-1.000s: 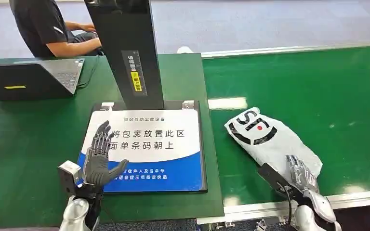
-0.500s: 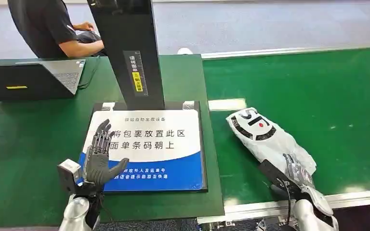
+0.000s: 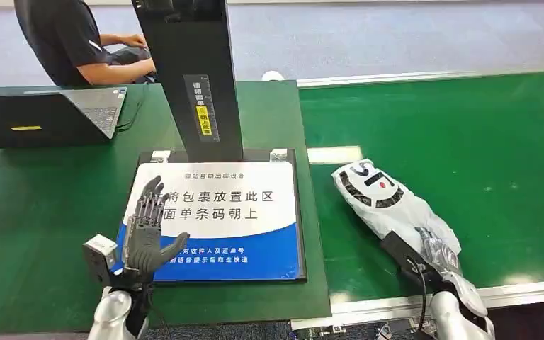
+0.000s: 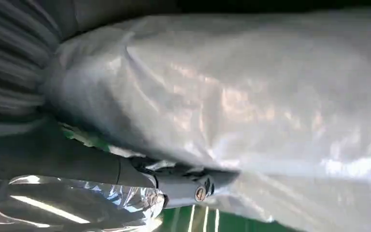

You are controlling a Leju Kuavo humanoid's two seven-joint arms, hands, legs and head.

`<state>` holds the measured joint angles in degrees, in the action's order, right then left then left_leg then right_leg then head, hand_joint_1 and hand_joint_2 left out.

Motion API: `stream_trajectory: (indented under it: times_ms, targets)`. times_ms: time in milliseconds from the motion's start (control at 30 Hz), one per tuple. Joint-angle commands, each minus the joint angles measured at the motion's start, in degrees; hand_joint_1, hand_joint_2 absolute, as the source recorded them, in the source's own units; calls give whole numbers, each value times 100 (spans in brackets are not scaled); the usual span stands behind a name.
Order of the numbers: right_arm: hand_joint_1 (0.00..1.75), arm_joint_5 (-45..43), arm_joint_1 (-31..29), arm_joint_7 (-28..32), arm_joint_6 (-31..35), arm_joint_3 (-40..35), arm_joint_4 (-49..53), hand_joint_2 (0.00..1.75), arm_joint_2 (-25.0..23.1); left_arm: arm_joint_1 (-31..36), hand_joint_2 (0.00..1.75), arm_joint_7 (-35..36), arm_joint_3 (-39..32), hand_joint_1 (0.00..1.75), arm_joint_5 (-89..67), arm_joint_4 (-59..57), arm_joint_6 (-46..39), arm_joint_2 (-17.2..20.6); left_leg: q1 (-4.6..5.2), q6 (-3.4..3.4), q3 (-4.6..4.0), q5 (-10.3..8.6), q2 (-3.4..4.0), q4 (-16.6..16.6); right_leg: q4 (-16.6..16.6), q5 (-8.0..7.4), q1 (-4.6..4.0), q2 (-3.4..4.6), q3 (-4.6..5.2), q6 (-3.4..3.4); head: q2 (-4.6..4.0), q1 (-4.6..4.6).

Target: Moved the parcel from conveyor to table for the left to box.

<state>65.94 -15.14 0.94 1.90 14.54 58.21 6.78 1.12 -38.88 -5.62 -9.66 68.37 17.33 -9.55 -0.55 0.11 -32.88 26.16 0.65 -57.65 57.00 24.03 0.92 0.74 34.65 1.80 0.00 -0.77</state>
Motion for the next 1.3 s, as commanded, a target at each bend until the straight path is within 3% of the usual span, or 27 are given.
stream_trajectory:
  times_ms: [33, 300, 767, 800, 833, 867, 900, 1133, 1200, 1300]
  targets:
    - [175, -140, 460, 3, -95, 297, 275, 175, -227, 66, 175, 56, 102, 0, -27, -145, 32, 72, -3, -2, 4, -2, -20, 6, -5, 3, -4, -21, -8, -9, 0, 0]
    - [175, -199, 484, 15, -70, 320, 306, 175, -275, 41, 175, 42, 88, 0, -50, -134, 33, 91, 0, -2, 18, -1, -26, 22, -13, 7, -3, -26, -19, -15, 0, 0]
    - [175, -220, 491, 402, 684, 316, 689, 175, -530, 12, 175, 50, 63, 0, -81, -24, -6, 16, -3, -2, -1, 7, -10, 4, -2, 9, -4, -9, -1, -6, 0, 0]
    - [175, -278, 513, 514, 841, 340, 786, 175, -571, 4, 175, 53, 72, 0, -85, -15, -2, 11, -1, -2, 1, 6, -12, 9, -3, 8, -3, -12, -2, -10, 0, 0]
    - [175, -360, 565, 890, 1513, 377, 994, 175, -676, -27, 175, 53, 60, 0, -86, 16, -23, 8, -2, -2, -5, 7, -7, 5, -1, 8, -3, -5, 3, -7, 0, 0]
    - [175, -359, 563, 889, 1512, 371, 1000, 175, -683, -41, 175, 53, 64, 0, -86, 13, -22, 2, 1, -3, -1, 7, -8, 8, 1, 9, -1, -7, 2, -10, 0, 0]
    - [175, 265, 642, 745, 2340, 340, 1205, 175, -661, -85, 175, 48, 68, 0, -85, 87, -33, -6, -1, -2, -6, 8, -5, 4, 2, 9, -2, -3, 7, -7, 0, 0]
    - [175, 300, 678, 702, 2344, 312, 1321, 175, -688, -115, 175, 53, 71, 0, -84, 136, -41, -12, -1, -3, -14, 9, -7, 5, 3, 9, -3, -5, 17, -8, 0, 0]
    - [175, 454, 766, 871, 3357, 386, 1585, 175, -745, -109, 175, 43, 80, 0, -82, 151, -51, -18, 1, -2, -15, 7, -7, 6, 4, 9, 0, -6, 19, -9, 0, 0]
    - [175, 216, 992, 1373, 3810, 440, 2416, 175, -923, -50, 175, 49, 75, 0, -71, 145, -69, -54, 2, -2, -21, 8, -10, 3, 8, 10, 1, -9, 25, -9, 0, 0]
